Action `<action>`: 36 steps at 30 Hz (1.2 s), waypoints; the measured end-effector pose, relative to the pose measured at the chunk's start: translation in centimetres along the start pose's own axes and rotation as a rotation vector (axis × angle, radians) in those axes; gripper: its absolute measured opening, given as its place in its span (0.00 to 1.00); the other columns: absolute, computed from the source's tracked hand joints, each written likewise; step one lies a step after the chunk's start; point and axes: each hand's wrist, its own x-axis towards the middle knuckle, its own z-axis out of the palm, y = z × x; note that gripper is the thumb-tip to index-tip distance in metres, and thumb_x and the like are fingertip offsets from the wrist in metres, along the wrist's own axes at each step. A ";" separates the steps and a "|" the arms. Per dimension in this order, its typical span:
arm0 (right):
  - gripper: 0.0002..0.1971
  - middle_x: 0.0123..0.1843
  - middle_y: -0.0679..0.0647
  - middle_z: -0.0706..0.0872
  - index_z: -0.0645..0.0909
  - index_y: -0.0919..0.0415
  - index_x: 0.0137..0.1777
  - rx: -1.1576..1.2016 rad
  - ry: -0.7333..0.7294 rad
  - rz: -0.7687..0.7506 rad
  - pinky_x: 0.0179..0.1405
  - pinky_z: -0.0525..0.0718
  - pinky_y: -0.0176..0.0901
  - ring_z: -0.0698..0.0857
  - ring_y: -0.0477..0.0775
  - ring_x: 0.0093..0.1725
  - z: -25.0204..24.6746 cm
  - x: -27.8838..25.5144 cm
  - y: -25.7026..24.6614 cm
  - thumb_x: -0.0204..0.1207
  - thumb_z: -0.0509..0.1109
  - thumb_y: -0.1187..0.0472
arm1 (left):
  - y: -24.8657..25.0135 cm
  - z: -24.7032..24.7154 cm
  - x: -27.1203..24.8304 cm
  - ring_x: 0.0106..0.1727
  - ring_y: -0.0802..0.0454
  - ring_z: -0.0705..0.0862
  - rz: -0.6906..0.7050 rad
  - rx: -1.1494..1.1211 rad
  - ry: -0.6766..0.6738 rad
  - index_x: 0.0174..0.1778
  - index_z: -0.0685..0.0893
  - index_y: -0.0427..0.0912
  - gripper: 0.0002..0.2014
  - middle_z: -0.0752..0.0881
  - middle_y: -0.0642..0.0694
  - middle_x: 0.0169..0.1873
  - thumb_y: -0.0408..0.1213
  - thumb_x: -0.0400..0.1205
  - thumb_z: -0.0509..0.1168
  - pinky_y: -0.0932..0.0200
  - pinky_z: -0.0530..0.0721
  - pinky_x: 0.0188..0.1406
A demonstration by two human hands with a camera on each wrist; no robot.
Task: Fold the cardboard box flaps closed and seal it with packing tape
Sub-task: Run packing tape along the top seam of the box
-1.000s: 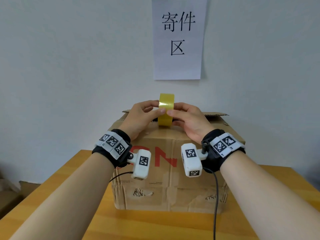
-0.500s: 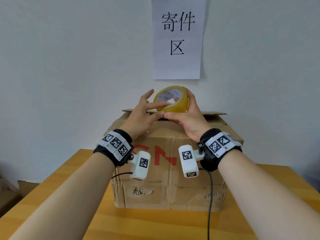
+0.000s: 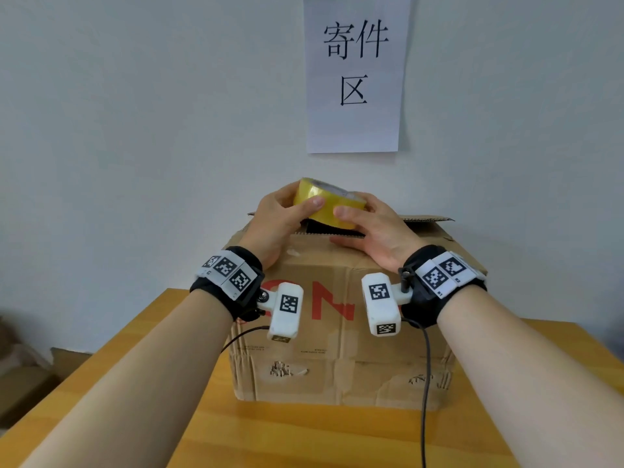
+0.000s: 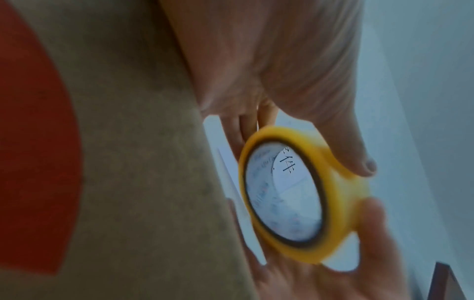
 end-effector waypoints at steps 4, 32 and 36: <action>0.47 0.71 0.61 0.85 0.72 0.59 0.77 -0.001 -0.033 -0.027 0.67 0.84 0.60 0.86 0.60 0.68 -0.5 -0.1 -0.1 0.57 0.87 0.50 | 0.1 0.4 0.0 0.55 0.53 0.91 -0.030 0.058 -0.131 0.65 0.85 0.46 0.27 0.92 0.48 0.53 0.48 0.70 0.78 0.62 0.88 0.53; 0.24 0.66 0.51 0.87 0.85 0.59 0.68 0.116 0.311 -0.007 0.54 0.83 0.43 0.88 0.57 0.58 -0.4 0.6 0.2 0.73 0.80 0.50 | 0.4 -0.1 -0.5 0.66 0.55 0.85 -0.127 -0.139 0.223 0.72 0.83 0.46 0.33 0.89 0.52 0.61 0.52 0.70 0.79 0.43 0.80 0.70; 0.22 0.65 0.52 0.88 0.87 0.58 0.65 0.119 0.320 -0.021 0.59 0.86 0.47 0.87 0.58 0.58 -0.5 0.6 0.3 0.74 0.80 0.50 | 0.3 0.0 -0.5 0.63 0.57 0.87 -0.129 -0.120 0.220 0.72 0.83 0.46 0.29 0.90 0.53 0.59 0.49 0.74 0.78 0.45 0.80 0.70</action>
